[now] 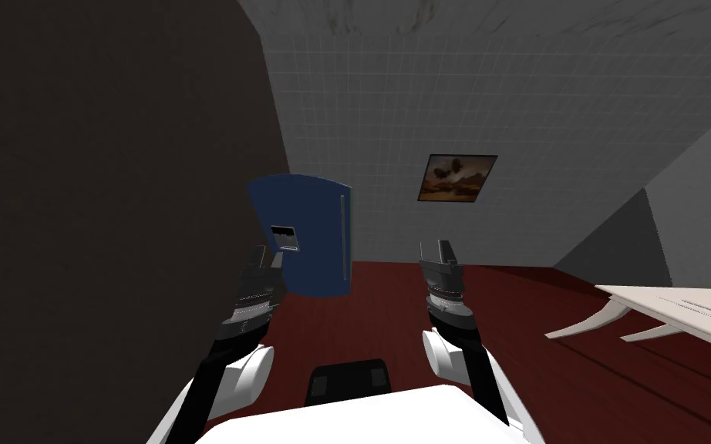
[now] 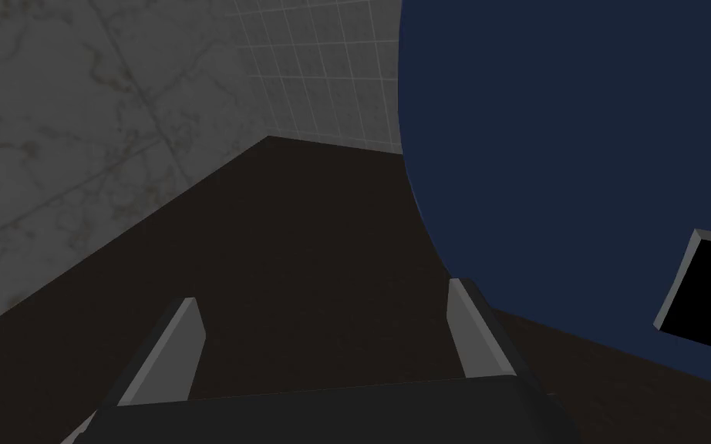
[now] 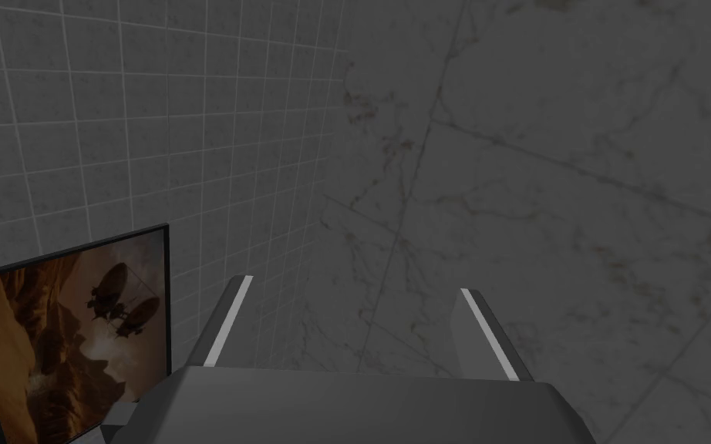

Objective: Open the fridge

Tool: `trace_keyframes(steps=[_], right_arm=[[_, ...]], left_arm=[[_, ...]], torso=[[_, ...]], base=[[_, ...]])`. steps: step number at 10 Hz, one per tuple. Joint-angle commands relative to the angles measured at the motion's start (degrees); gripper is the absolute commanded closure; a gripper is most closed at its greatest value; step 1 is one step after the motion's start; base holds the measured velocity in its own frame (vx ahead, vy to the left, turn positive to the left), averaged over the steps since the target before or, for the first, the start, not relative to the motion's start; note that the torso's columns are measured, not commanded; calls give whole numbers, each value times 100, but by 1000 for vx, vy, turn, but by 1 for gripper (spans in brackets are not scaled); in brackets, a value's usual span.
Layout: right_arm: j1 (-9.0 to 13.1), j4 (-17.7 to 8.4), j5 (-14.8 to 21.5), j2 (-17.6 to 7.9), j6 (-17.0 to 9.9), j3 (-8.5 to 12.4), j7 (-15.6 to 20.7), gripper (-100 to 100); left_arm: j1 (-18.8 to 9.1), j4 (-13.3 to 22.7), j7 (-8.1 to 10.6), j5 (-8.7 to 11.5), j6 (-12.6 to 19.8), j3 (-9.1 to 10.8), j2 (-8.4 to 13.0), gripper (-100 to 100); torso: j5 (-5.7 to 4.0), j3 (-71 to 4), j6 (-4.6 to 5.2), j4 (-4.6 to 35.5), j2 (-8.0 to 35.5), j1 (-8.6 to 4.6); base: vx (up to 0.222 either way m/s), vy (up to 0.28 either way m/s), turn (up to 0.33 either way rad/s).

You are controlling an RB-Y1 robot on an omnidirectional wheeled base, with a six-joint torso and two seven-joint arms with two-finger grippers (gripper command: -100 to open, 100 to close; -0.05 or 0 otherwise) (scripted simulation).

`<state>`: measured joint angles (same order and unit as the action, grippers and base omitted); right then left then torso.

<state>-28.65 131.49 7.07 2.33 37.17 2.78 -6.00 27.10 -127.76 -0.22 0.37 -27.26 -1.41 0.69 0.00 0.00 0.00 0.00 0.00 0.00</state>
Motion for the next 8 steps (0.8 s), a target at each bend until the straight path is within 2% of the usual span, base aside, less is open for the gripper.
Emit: trace_keyframes(steps=[1, 8], right_arm=[[0, 0, 0, 0, 0, 0, 0, 0], [0, 2, 0, 0, 0, 0, 0, 0]], left_arm=[[0, 0, 0, 0, 0, 0, 0, 0], [0, -2, 0, 0, -1, 0, 0, 0]], torso=[[0, -467, 0, 235, 232, 0], [0, -6227, 0, 3114, 3116, 0]], base=[[0, 0, 0], [0, 0, 0]])
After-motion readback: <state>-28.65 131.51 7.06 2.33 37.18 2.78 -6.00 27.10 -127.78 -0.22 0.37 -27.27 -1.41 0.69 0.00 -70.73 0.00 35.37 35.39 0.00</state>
